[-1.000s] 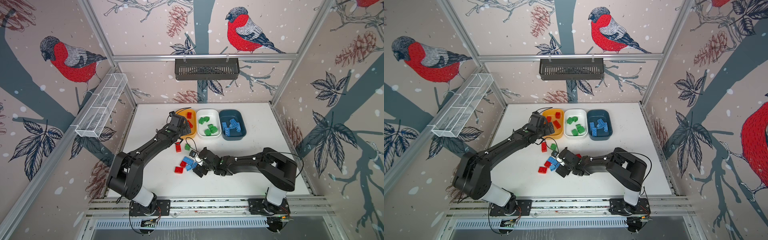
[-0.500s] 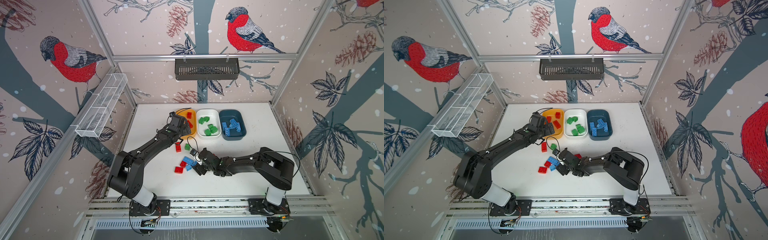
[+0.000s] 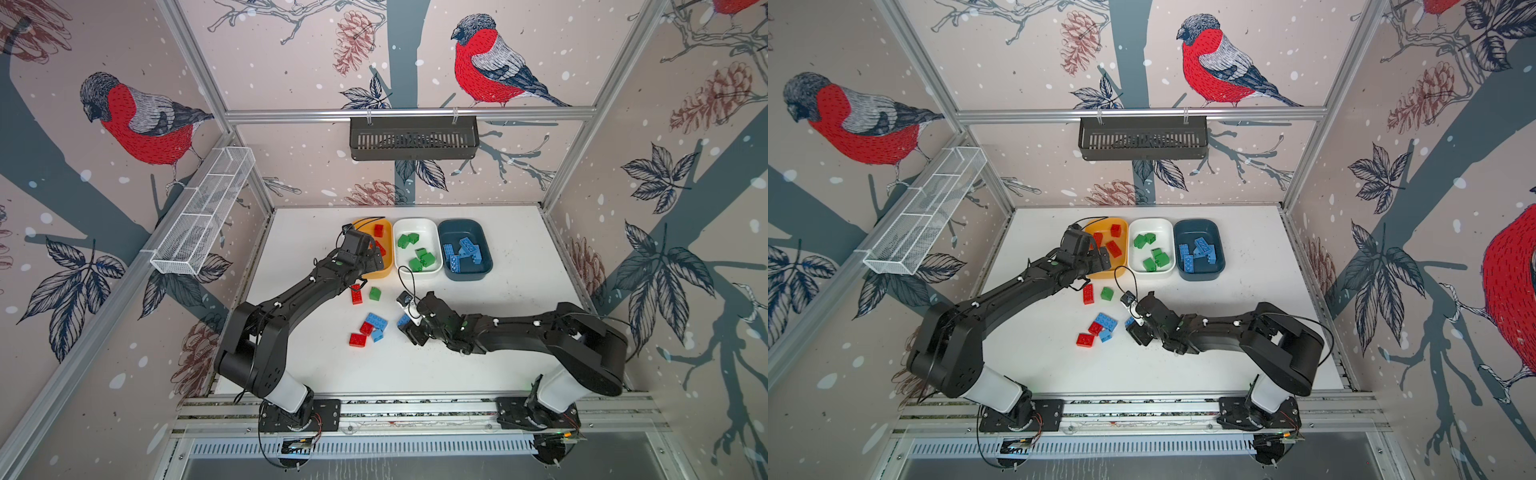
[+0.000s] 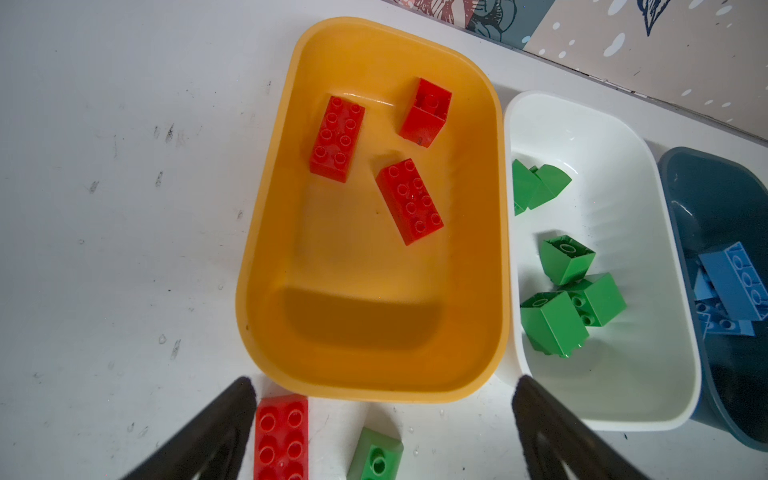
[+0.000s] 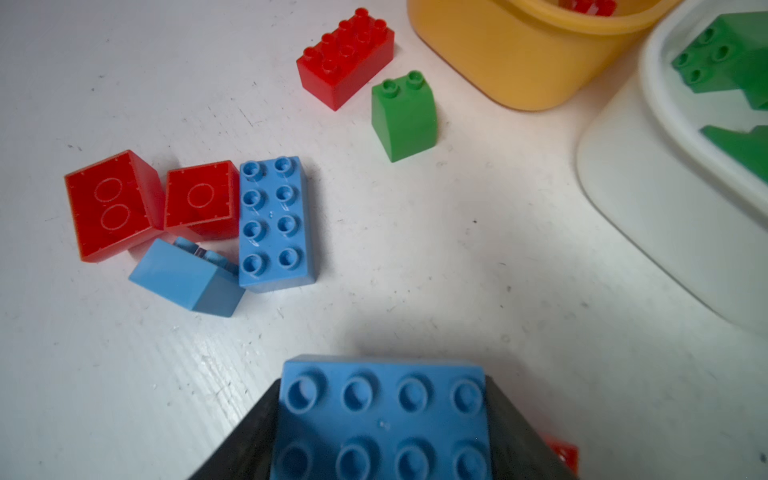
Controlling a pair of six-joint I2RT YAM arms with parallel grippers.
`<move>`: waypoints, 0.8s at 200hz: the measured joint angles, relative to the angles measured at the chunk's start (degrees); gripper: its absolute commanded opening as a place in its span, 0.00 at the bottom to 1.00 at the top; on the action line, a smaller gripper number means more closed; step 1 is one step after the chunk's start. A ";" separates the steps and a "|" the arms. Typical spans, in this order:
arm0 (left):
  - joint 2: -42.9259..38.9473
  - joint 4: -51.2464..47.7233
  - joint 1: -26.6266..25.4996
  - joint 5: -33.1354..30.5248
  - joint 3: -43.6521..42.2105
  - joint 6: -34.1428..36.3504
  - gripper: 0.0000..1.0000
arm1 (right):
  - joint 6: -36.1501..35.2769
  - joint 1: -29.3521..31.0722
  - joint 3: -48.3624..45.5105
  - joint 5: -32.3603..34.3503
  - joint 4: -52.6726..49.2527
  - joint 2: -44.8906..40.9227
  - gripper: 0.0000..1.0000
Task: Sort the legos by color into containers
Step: 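Grasp a light-blue brick with the right gripper and lift it toward the teal tub, then release the light-blue brick into the teal tub while left lowers to a red brick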
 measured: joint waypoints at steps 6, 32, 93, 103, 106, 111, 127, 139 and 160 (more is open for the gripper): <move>0.00 0.00 -0.35 -0.02 0.00 0.09 0.97 | 0.00 -0.61 -0.76 -0.24 0.31 -1.53 0.52; 0.00 0.00 -2.60 -0.17 0.07 1.64 0.97 | 0.13 -5.77 -4.22 -0.55 1.57 -9.01 0.51; 0.02 1.31 -8.33 0.28 0.63 7.30 0.97 | 3.19 -22.34 -8.98 -5.31 2.78 -21.27 0.49; 0.02 1.64 -9.22 1.36 0.52 8.48 0.97 | 4.42 -24.96 -9.16 -5.33 2.84 -22.01 0.49; 0.02 1.77 -9.49 1.51 0.48 8.90 0.97 | 4.63 -25.62 -9.20 -5.31 2.91 -22.16 0.49; 0.02 1.95 -10.08 1.90 0.39 9.53 0.97 | 4.76 -26.80 -9.20 -5.38 2.91 -22.36 0.49; 0.13 2.01 -12.15 3.04 0.35 12.02 0.97 | 6.27 -29.88 -8.92 -5.70 2.91 -22.43 0.49; 0.55 1.99 -13.75 4.17 0.35 13.92 0.97 | 7.15 -32.09 -7.82 -6.49 2.84 -21.66 0.49; 2.03 1.18 -16.35 7.26 0.35 17.51 0.97 | 8.66 -35.19 -4.37 -6.54 2.49 -18.29 0.50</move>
